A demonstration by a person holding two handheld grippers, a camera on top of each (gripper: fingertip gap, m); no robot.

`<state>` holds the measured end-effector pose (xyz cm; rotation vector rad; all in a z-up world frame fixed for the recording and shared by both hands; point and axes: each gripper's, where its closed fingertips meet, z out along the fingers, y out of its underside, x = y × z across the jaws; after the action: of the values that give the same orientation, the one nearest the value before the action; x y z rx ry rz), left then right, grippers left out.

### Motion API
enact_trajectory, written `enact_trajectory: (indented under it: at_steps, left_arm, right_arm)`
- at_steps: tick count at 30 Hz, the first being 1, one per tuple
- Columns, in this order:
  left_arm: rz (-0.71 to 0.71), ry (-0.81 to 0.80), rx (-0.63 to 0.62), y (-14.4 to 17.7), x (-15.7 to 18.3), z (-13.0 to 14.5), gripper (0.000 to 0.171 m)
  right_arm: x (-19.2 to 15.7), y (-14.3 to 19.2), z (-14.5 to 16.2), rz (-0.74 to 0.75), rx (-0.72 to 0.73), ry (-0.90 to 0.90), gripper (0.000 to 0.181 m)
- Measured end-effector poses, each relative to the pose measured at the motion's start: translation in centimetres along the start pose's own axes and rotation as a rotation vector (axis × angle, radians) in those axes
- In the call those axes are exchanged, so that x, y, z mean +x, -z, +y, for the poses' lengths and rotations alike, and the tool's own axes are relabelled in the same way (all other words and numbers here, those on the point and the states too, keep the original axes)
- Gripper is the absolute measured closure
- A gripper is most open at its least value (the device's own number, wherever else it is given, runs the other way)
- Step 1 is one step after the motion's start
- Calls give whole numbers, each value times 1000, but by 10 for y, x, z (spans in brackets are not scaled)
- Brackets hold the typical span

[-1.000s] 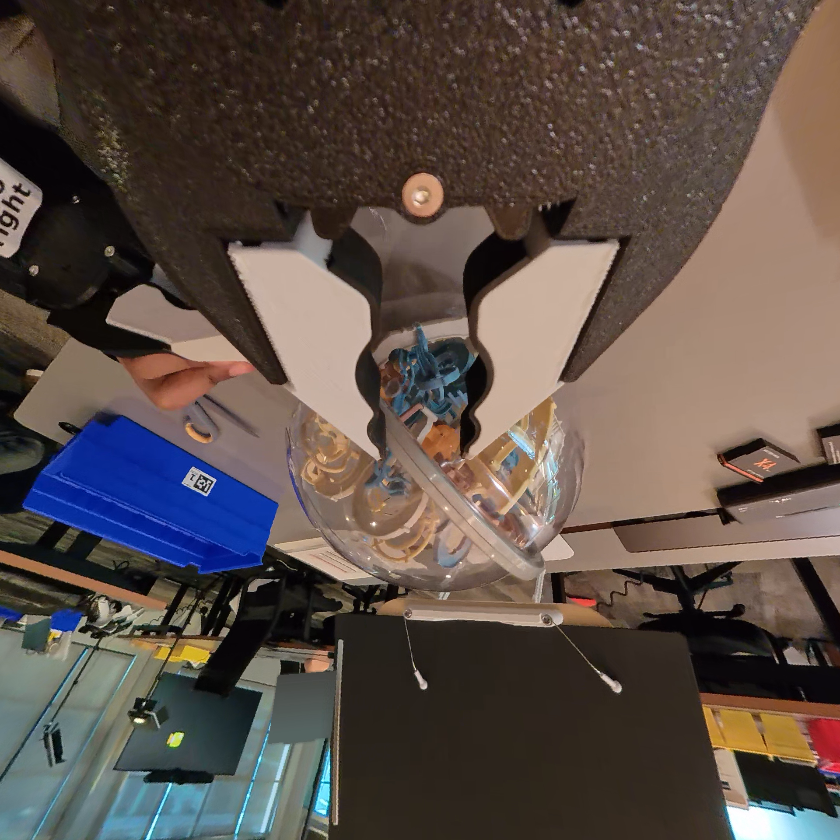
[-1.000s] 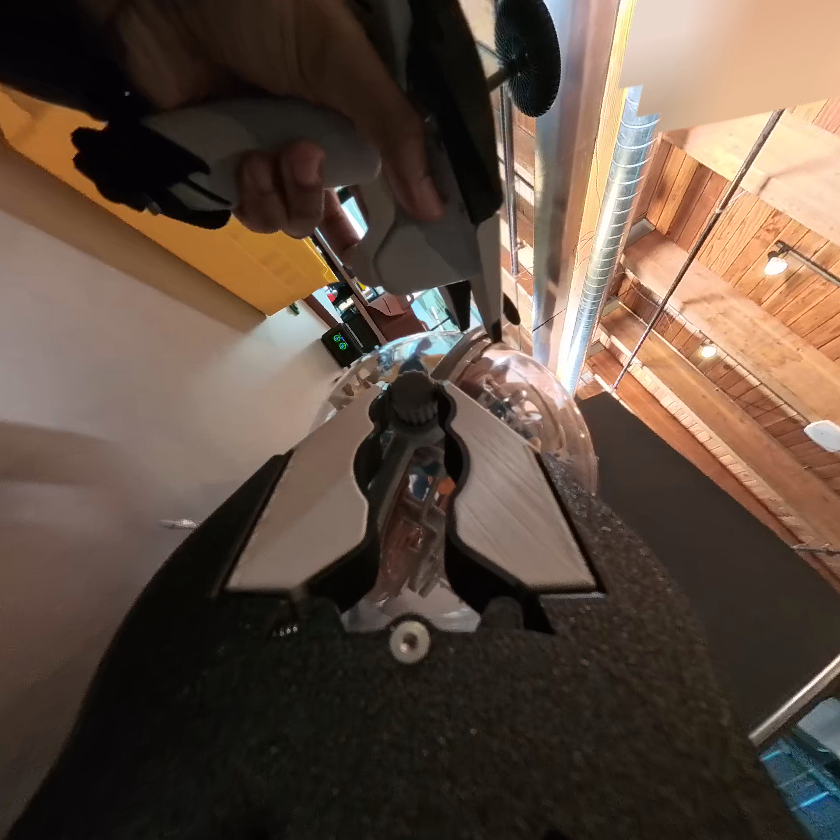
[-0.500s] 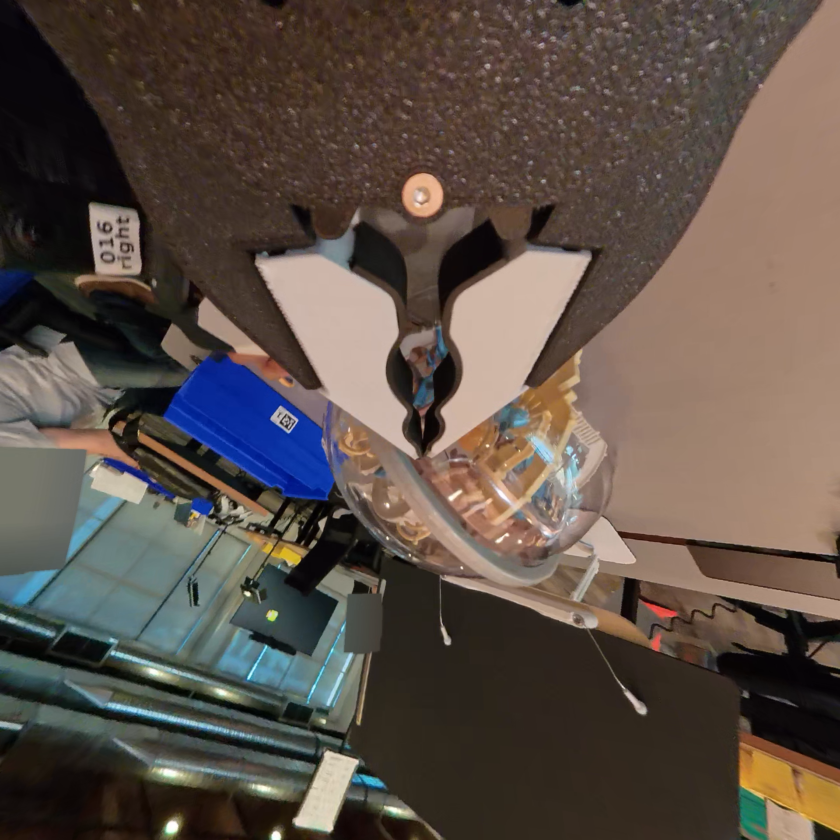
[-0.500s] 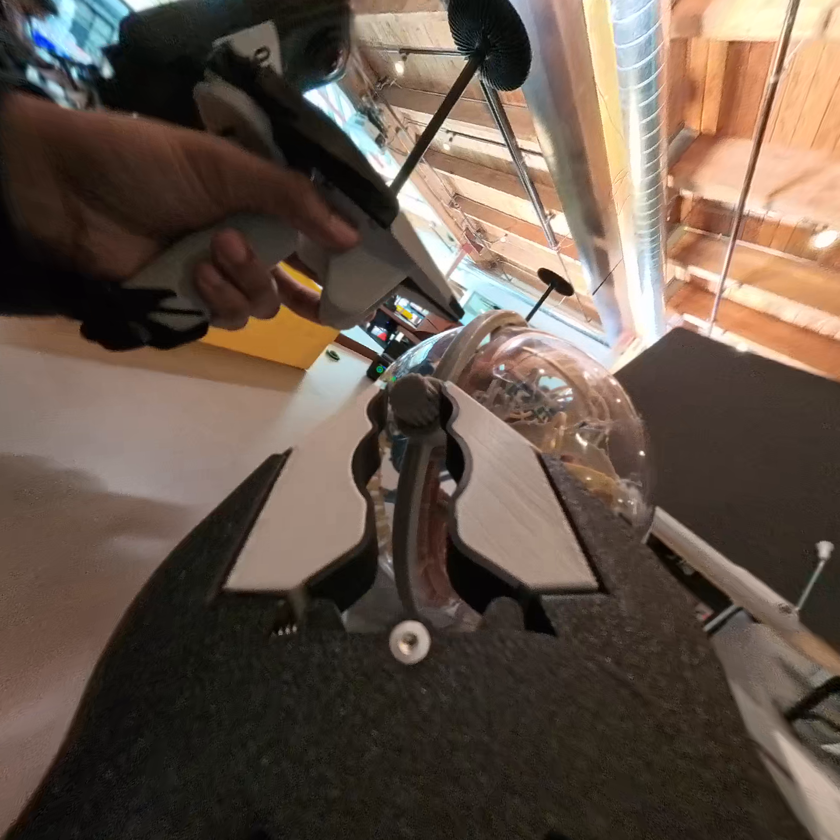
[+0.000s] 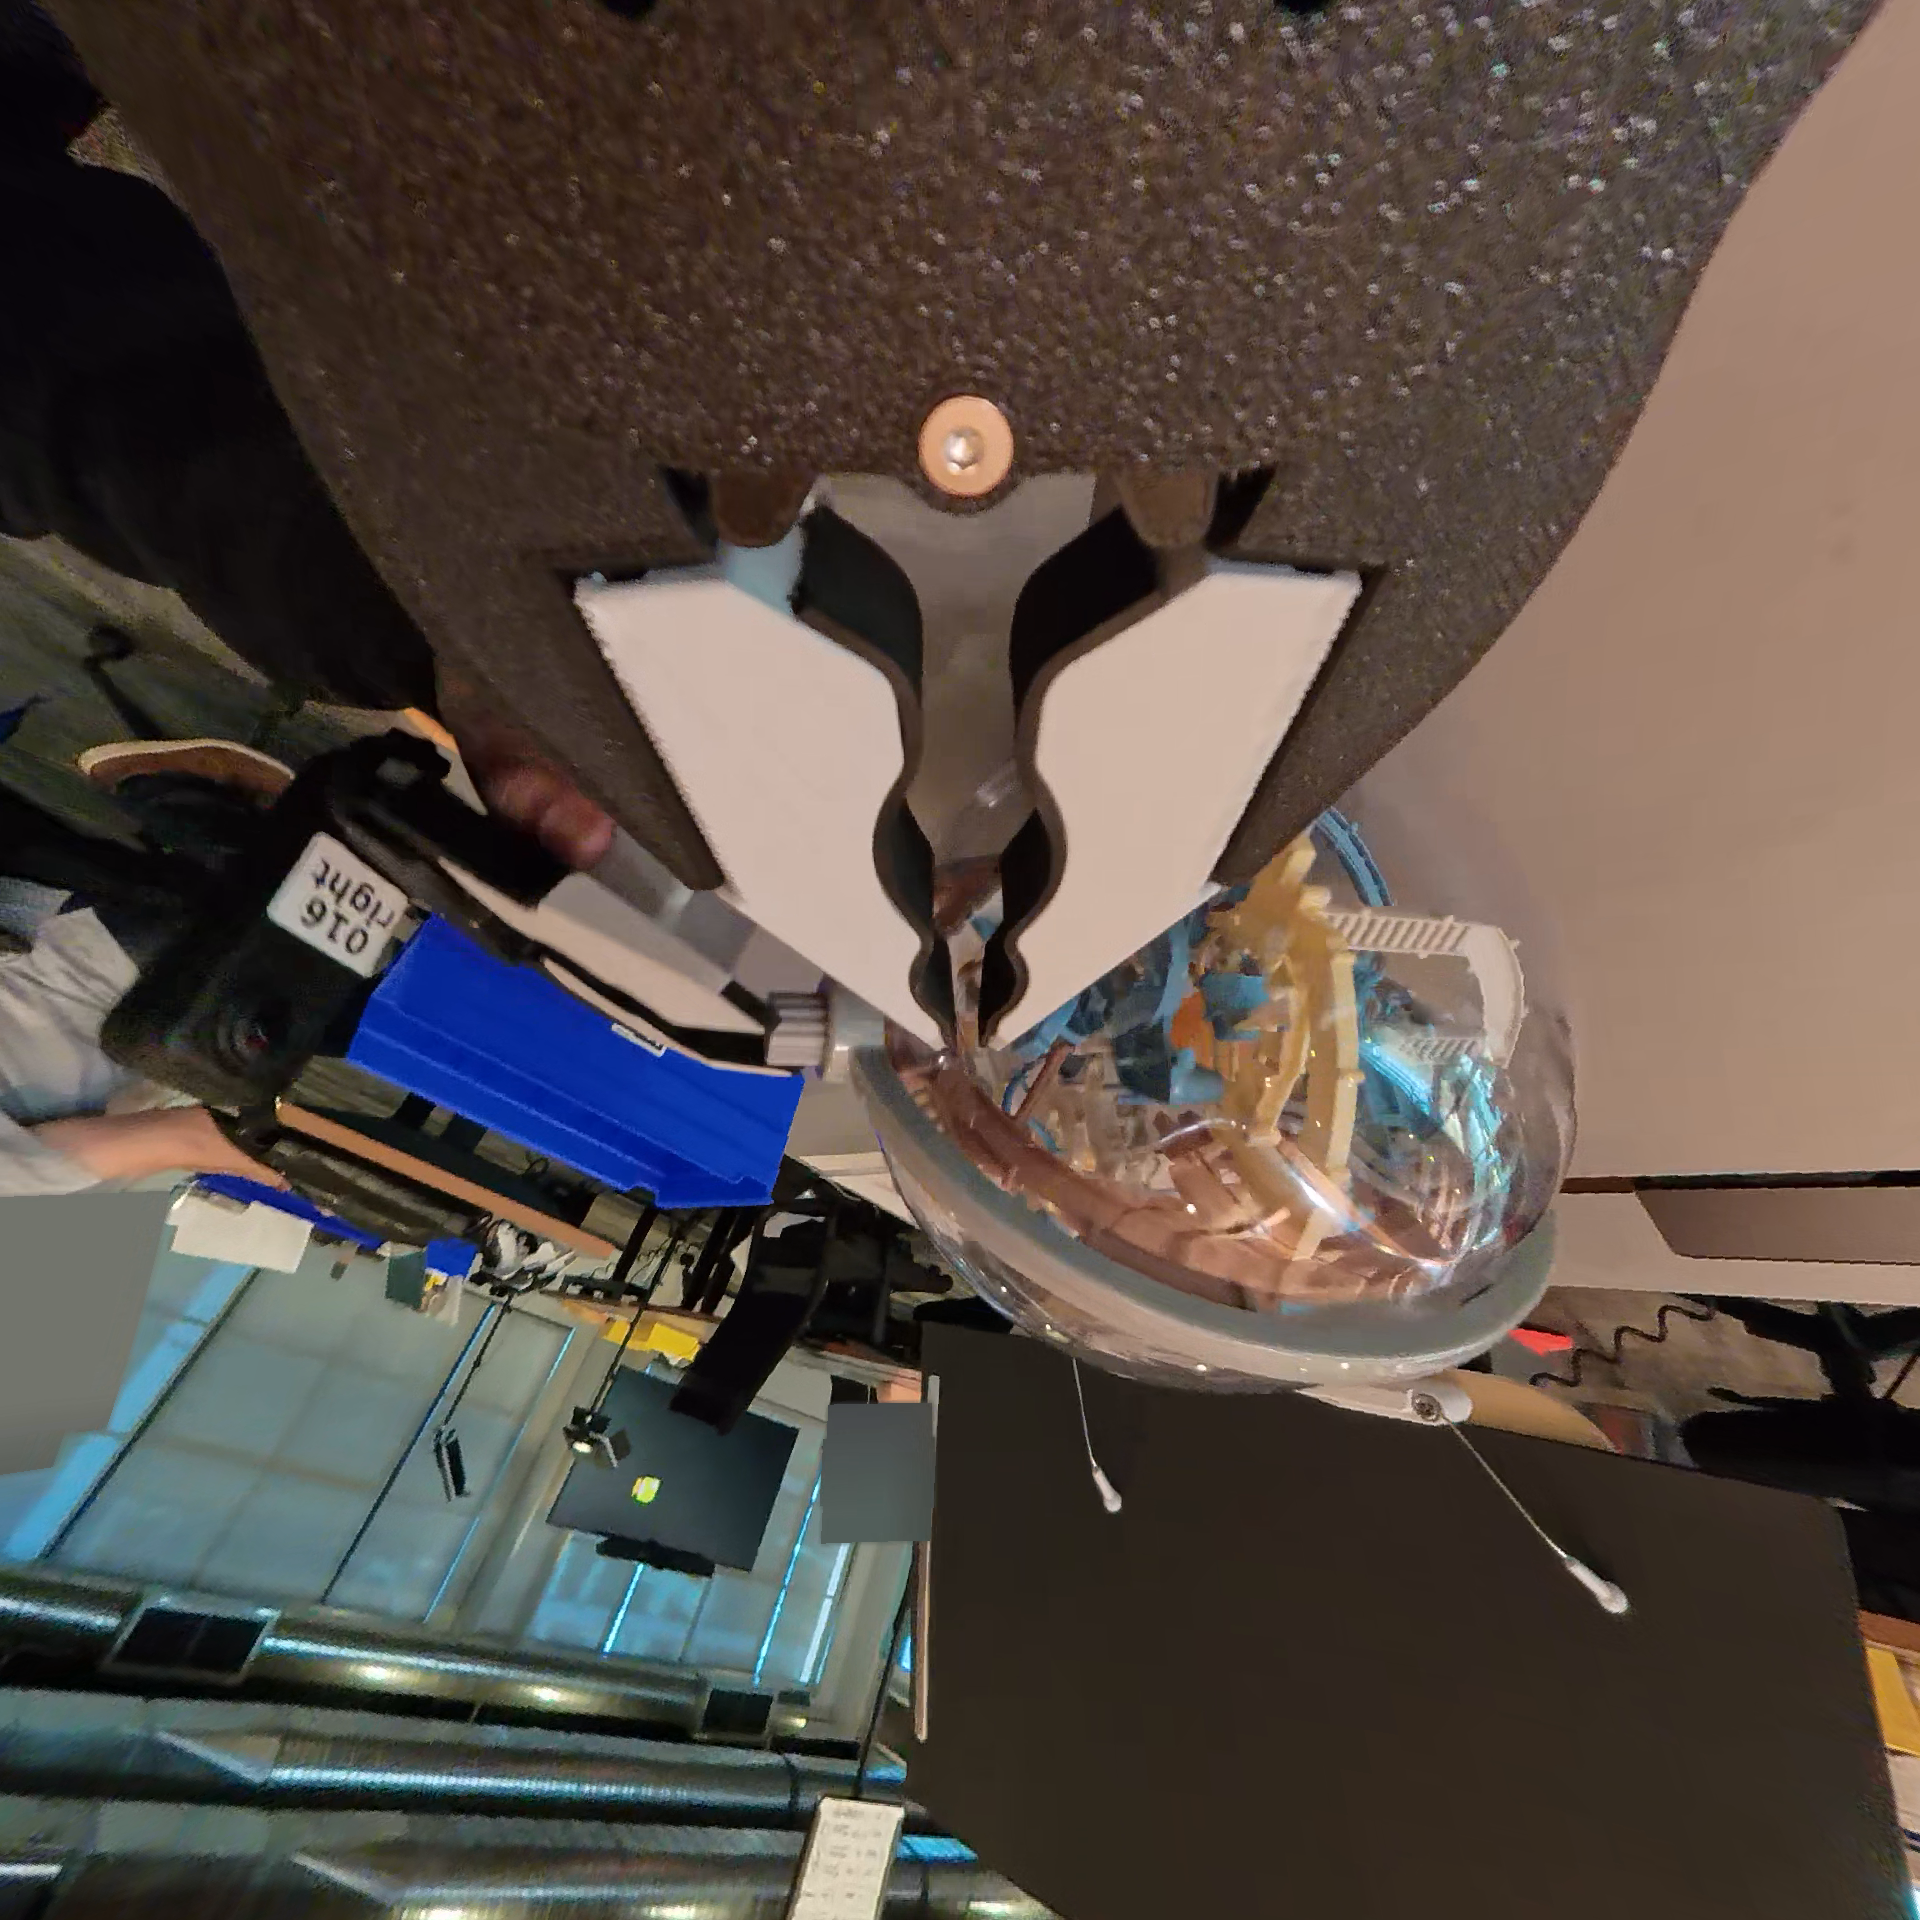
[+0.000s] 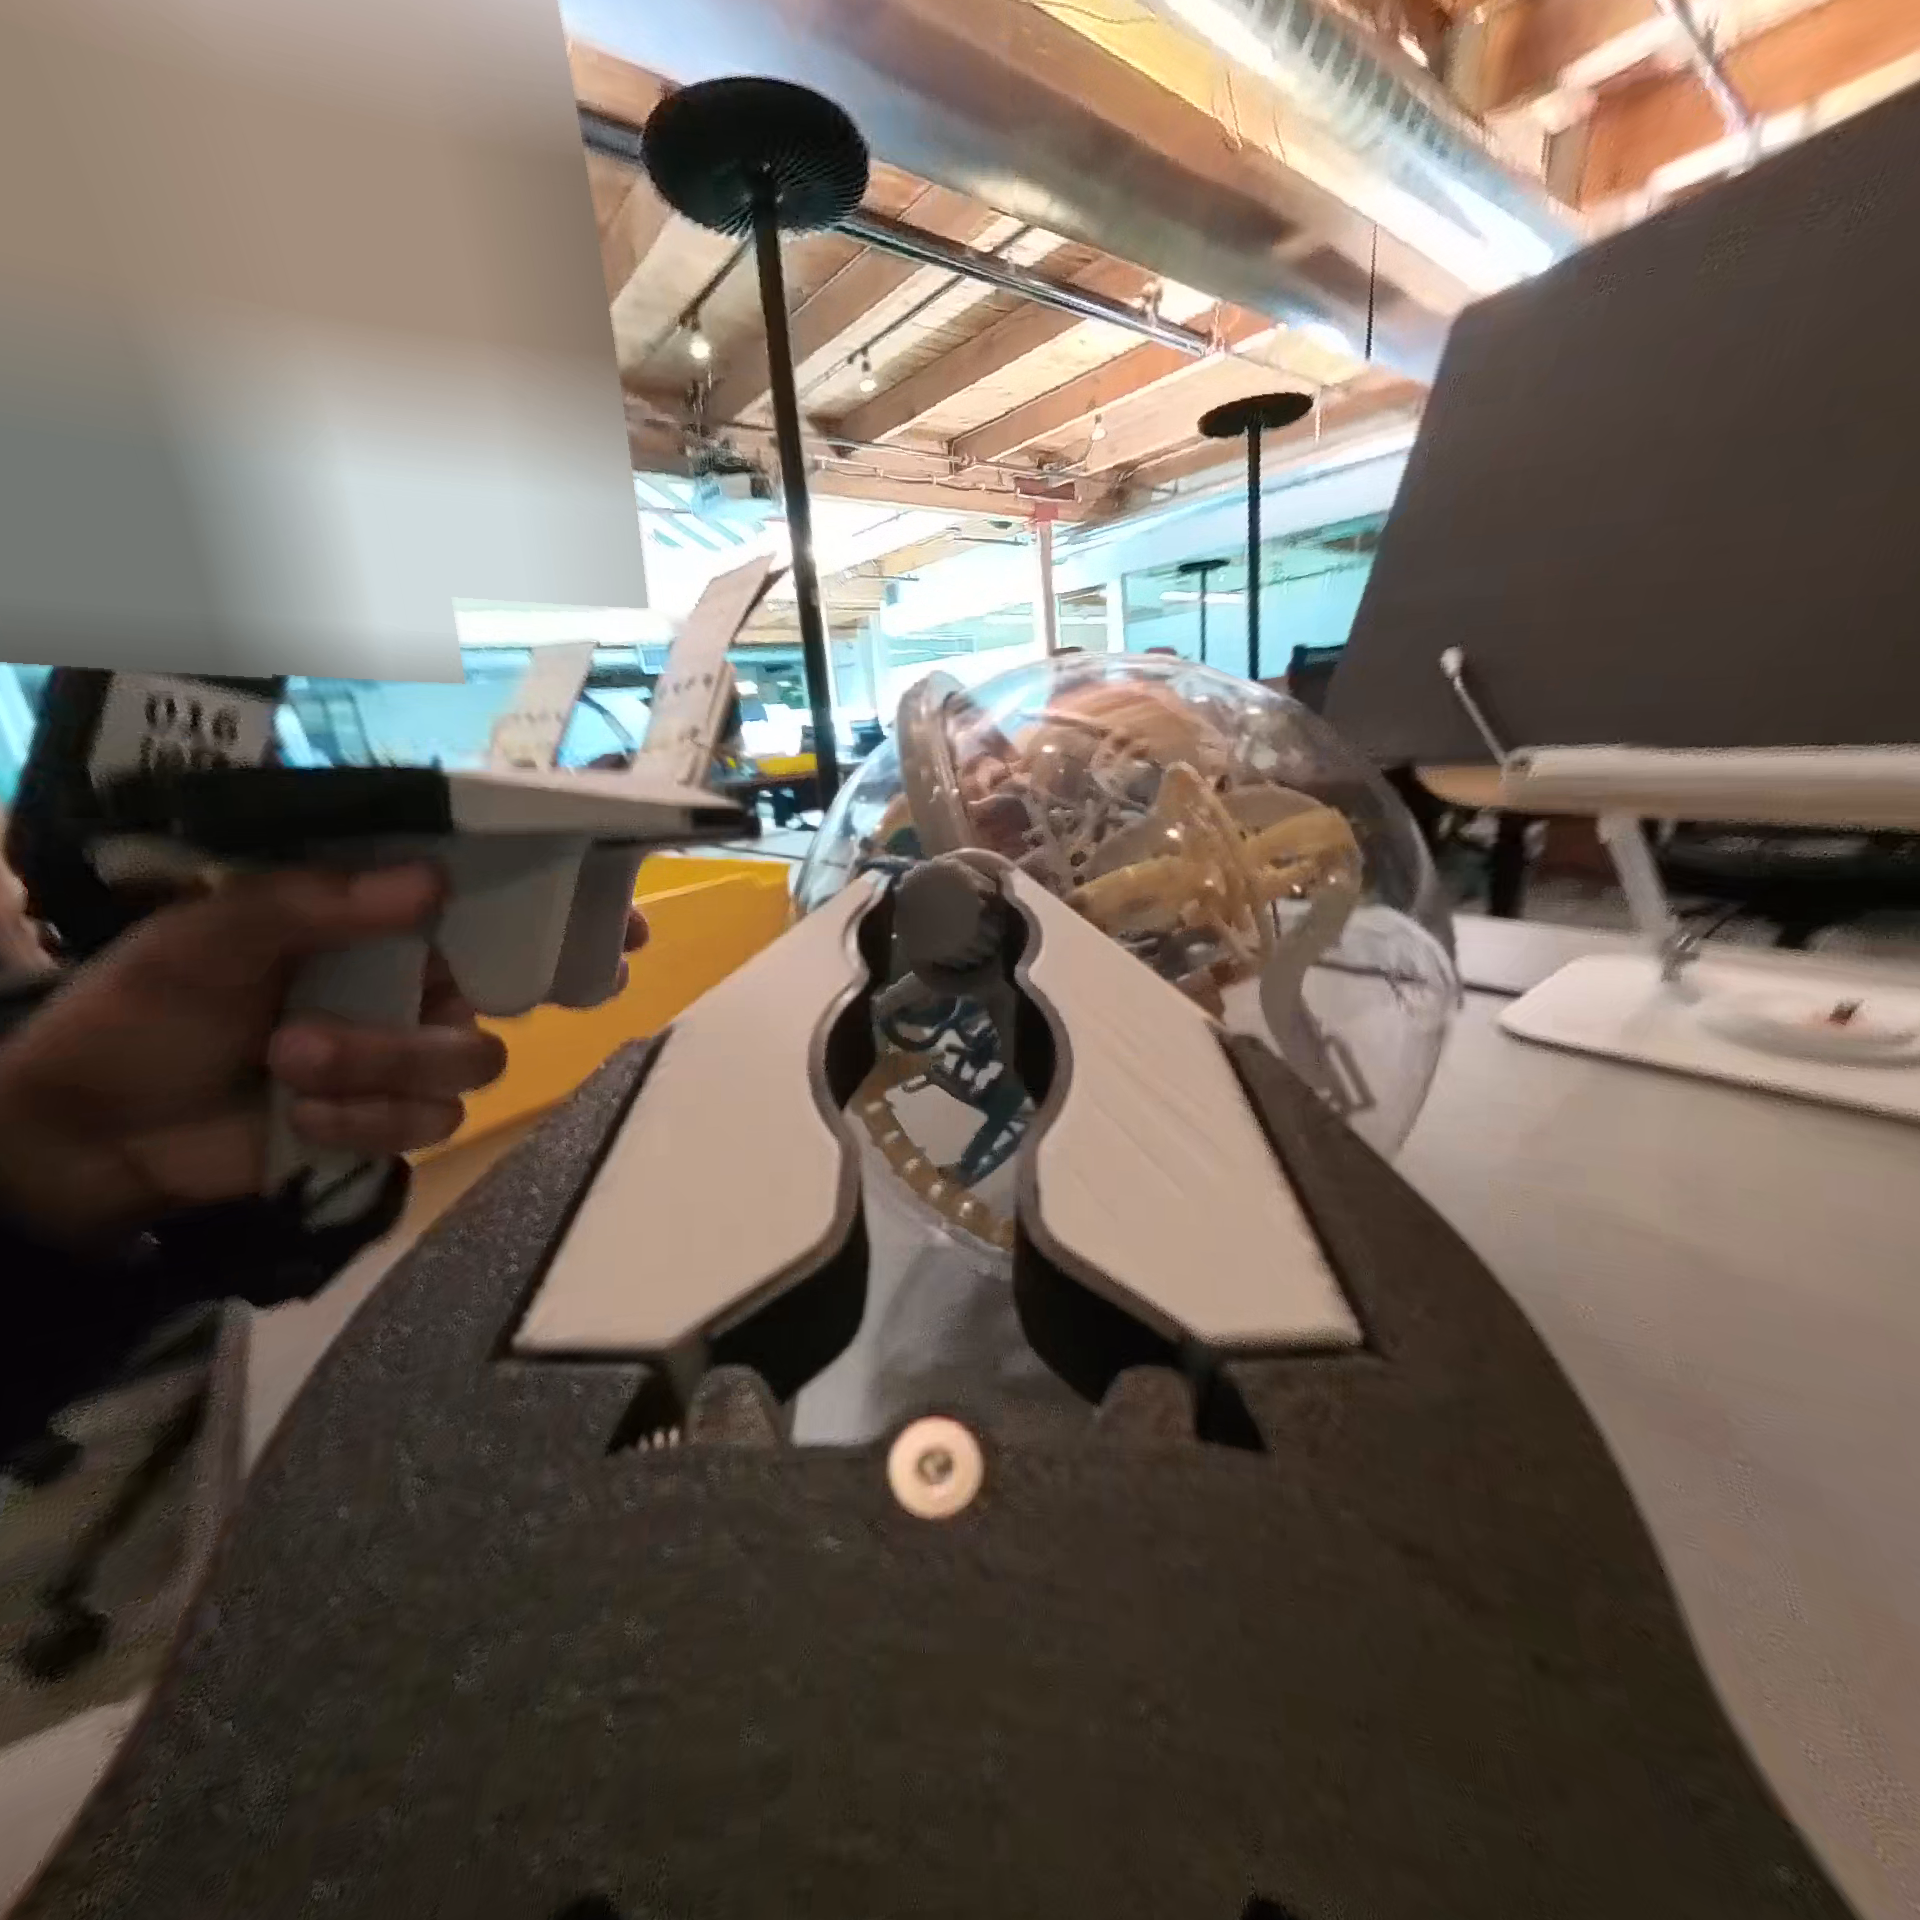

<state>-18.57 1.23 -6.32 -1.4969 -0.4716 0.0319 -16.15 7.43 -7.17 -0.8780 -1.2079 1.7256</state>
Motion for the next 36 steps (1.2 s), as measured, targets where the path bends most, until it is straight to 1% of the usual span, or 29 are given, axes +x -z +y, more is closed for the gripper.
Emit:
enact_trajectory:
  at_steps: [2,6,8,10,12,16,19,21,23,28,31,36]
  left_arm:
    - [-10,-12,-7,-1,-1,2,170]
    - [-17,-24,-10,-2,-1,4,169]
    - [-21,-25,-9,-1,-3,3,169]
    - [-28,-24,-9,-1,-5,3,168]
    - [-31,-20,-10,-1,-7,4,168]
    - [-35,-18,-16,-2,-8,5,168]
    - [-36,-21,-18,-2,-8,6,168]
    - [-37,-21,-20,-2,-9,6,168]
    - [-38,-20,-21,-2,-9,7,168]
    - [-43,-12,-21,-1,-12,6,168]
    - [-29,-4,-20,-1,-11,5,168]
    - [-50,-12,-14,0,-14,4,168]
  right_arm:
    - [11,2,-2,6,8,-121,164]
    - [28,6,-4,15,33,-303,164]
    - [35,8,-4,19,46,-367,164]
    - [38,9,-4,20,54,-394,164]
    - [39,8,-5,35,60,-350,164]
    - [32,7,-6,80,67,-100,165]
    - [20,4,-7,56,70,88,166]
    - [16,2,-7,40,72,148,166]
    - [14,1,-7,21,72,148,166]
    - [16,2,-7,-25,68,46,166]
    - [22,4,-7,7,57,-47,166]
    - [32,7,-6,42,51,-190,166]
